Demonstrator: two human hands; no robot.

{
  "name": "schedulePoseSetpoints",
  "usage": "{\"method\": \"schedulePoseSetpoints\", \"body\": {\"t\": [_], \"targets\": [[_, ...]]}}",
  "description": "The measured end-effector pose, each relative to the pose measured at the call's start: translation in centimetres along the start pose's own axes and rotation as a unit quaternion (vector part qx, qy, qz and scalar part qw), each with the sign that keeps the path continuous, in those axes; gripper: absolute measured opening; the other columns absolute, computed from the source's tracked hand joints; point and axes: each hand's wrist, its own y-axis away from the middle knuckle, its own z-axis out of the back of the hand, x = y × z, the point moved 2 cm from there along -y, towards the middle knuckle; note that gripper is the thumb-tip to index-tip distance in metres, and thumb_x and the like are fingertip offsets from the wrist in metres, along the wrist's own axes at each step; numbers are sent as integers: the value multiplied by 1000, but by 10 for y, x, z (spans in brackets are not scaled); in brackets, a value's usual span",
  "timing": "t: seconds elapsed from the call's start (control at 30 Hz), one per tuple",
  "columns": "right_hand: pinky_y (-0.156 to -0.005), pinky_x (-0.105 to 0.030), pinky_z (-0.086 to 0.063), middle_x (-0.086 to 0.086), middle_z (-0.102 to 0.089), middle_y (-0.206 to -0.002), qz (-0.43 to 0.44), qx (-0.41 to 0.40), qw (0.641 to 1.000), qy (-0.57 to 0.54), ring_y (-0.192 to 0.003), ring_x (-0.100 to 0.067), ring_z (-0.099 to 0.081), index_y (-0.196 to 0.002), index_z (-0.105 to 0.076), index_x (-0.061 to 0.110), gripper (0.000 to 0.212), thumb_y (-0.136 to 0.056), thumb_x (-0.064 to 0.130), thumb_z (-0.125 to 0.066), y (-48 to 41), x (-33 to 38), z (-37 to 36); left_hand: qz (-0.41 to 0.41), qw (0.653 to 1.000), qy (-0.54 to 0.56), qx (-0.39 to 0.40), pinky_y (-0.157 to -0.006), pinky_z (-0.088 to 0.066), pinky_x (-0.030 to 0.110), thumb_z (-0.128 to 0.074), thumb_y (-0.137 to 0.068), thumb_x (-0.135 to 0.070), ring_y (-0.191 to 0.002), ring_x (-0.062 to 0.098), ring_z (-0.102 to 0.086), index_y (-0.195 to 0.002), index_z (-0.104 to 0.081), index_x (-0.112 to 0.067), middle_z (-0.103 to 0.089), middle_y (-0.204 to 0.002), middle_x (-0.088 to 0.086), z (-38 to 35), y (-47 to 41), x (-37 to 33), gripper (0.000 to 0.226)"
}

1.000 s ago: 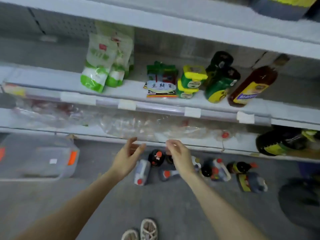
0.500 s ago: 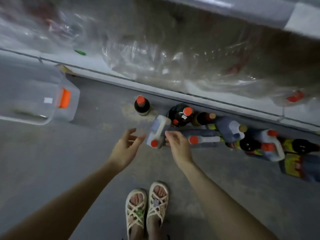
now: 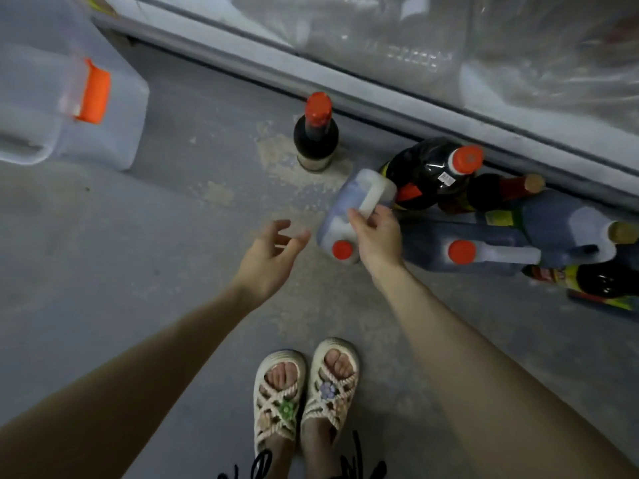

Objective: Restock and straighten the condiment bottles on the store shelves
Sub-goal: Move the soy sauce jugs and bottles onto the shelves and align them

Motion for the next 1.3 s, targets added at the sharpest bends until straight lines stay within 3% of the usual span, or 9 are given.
{"method": "schedulePoseSetpoints", "body": {"t": [0.1, 0.27, 0.37, 0.53, 0.73, 1.0, 1.13, 1.23, 1.3], "targets": [[-55, -12, -40, 2, -60, -72, -29, -33, 999, -31, -60, 0, -55, -96, -61, 1, 14, -91, 13, -64, -12, -5, -5, 7, 1000, 11, -1, -61, -42, 14, -50, -94, -48, -89, 6, -58, -140, -41, -18, -58, -107, -1, -3, -7, 14, 55], [-73, -31, -45, -11, -63, -88, -84, -57, 992, -69, -83, -21, -58, -100, -65, -7, 25, -90, 17, -67, -5, -18, -14, 13, 1000, 26, -3, -66, -45, 18, -50, -94, -47, -99, 15, -61, -140, -42, -17, -60, -111, 3, 0, -3, 33, 55], [-79, -35, -49, -9, -64, -89, -148, -67, 970, -183, -92, -26, -62, -87, -65, 6, 8, -91, 12, -65, 10, -21, -21, 18, 1000, 25, 4, -64, -43, 16, -49, -94, -47, -96, 13, -61, -140, -41, -18, -60, -110, 2, 2, 3, 37, 55], [-73, -27, -52, -19, -58, -129, -241, -46, 902, -357, -118, -32, -59, -132, -49, 3, 37, -96, 7, -57, 39, -25, -39, 18, 999, 30, 3, -66, -44, 15, -51, -94, -46, -91, 12, -60, -140, -42, -17, -60, -109, 2, 1, 10, 40, 55], [-77, -25, -54, -22, -60, -127, -247, -19, 902, -353, -112, -31, -61, -130, -50, 0, 35, -97, 8, -55, 56, -40, -41, 27, 999, 40, 8, -70, -43, 15, -50, -94, -44, -98, 15, -59, -140, -41, -15, -59, -114, 3, 2, 14, 51, 55], [-64, -21, -54, -10, -67, -86, -160, 40, 977, -134, -73, -13, -64, -96, -64, 6, 7, -92, 12, -63, 63, -31, -7, 18, 998, 59, 16, -69, -43, 11, -50, -96, -44, -105, 14, -60, -139, -47, -19, -60, -126, 3, -2, 19, 58, 50], [-80, -19, -47, -4, -67, -98, 33, 40, 998, 31, -88, -10, -63, -103, -66, 9, 18, -86, 12, -71, 47, -27, 2, 10, 998, 57, 20, -70, -42, 10, -48, -97, -44, -110, 13, -57, -140, -47, -20, -56, -134, 1, -3, 21, 59, 50], [-91, -31, -48, -6, -67, -104, 104, 99, 977, 160, -104, -22, -61, -108, -69, 9, 27, -84, 22, -73, 30, -28, -1, 8, 998, 57, 16, -71, -42, 11, -47, -97, -45, -109, 11, -56, -141, -46, -22, -55, -135, -3, -4, 21, 59, 50], [-94, -25, -42, -5, -65, -101, 143, 136, 949, 247, -110, -21, -57, -107, -71, 10, 27, -85, 26, -72, 19, -30, -3, 2, 998, 53, 14, -70, -43, 9, -48, -97, -45, -106, 9, -57, -141, -46, -23, -55, -134, -6, -4, 20, 59, 50]]}}
